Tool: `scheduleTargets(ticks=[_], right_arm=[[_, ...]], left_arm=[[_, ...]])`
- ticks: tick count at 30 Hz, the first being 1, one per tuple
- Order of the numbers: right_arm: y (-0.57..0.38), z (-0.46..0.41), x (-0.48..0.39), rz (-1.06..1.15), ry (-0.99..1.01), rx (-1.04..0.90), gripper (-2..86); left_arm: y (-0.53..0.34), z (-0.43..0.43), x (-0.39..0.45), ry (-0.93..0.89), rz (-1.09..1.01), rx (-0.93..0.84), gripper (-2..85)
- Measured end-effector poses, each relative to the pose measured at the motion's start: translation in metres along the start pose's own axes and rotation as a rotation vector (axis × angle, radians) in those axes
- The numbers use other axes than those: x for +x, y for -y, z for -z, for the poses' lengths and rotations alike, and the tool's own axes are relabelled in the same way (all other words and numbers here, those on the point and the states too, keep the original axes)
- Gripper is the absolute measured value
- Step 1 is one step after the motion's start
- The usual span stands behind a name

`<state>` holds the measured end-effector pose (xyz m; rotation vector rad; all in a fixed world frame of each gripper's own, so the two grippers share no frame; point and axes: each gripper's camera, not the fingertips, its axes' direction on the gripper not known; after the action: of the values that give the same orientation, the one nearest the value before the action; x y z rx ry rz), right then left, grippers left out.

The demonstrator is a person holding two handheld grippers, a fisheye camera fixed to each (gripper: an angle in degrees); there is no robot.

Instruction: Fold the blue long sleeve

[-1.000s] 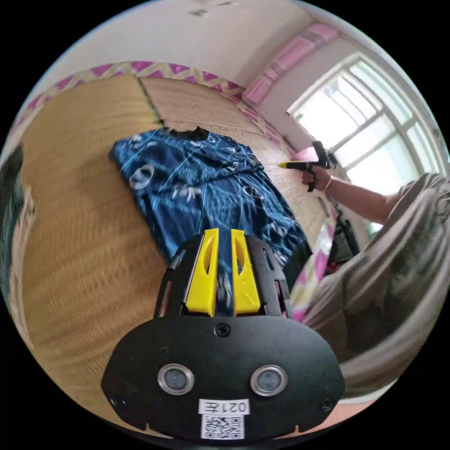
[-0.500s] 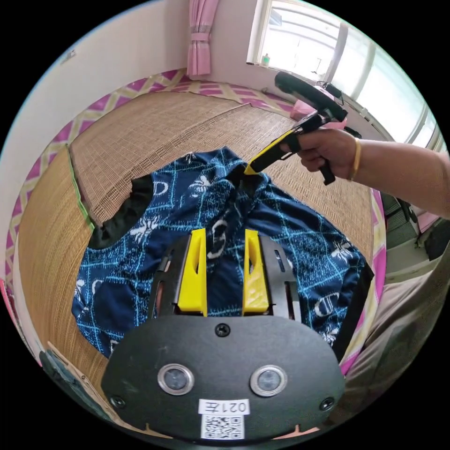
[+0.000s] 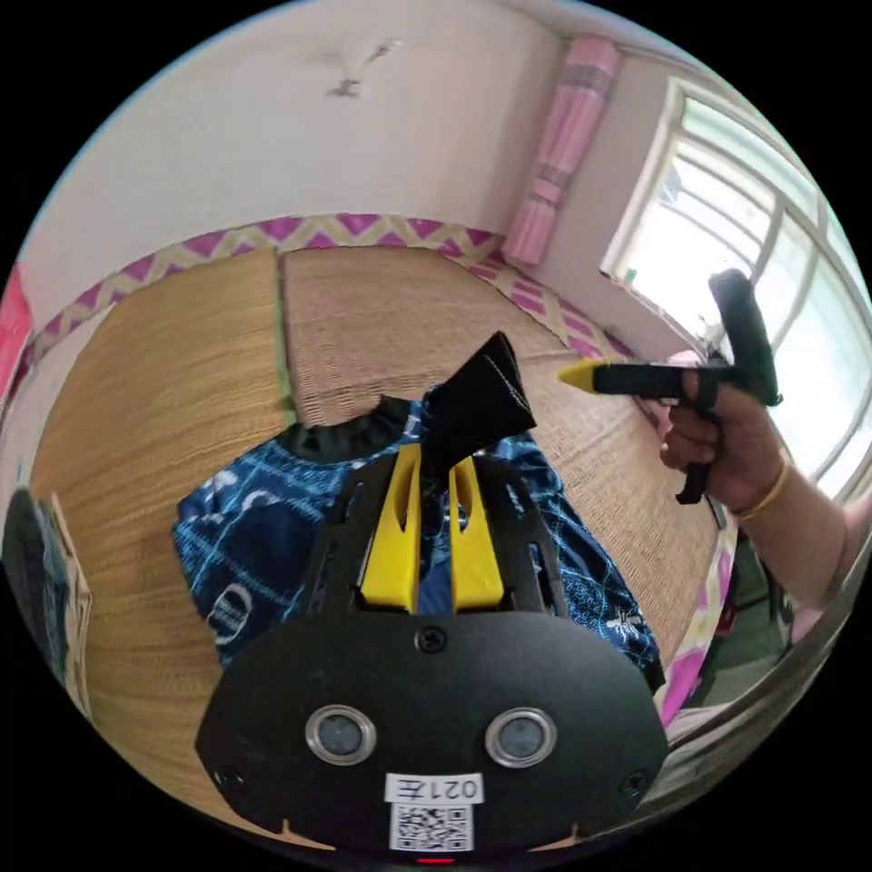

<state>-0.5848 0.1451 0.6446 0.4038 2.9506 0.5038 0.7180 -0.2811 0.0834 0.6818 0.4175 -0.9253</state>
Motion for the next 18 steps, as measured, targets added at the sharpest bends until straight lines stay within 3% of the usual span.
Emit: scheduleTargets(ticks=[6,10,13,18], right_arm=[[-0.017,-0.092,-0.028,0.225,0.027,-0.277,8.0],[-0.031,-0.161,-0.079,0.512,-0.151,-0.414,11.3],[-0.036,-0.192,-0.094,0.593,-0.205,-0.429,11.9],[-0.03,-0.207,-0.088,0.58,-0.232,-0.463,2.5]], left_arm=[[-0.066,0.113,-0.092,0.137,0.206,0.129,4.1],[-0.102,0.159,-0.116,0.274,0.256,0.151,4.1],[-0.124,0.185,-0.128,0.316,0.3,0.182,4.1],[-0.149,0.208,-0.141,0.353,0.329,0.203,4.1]])
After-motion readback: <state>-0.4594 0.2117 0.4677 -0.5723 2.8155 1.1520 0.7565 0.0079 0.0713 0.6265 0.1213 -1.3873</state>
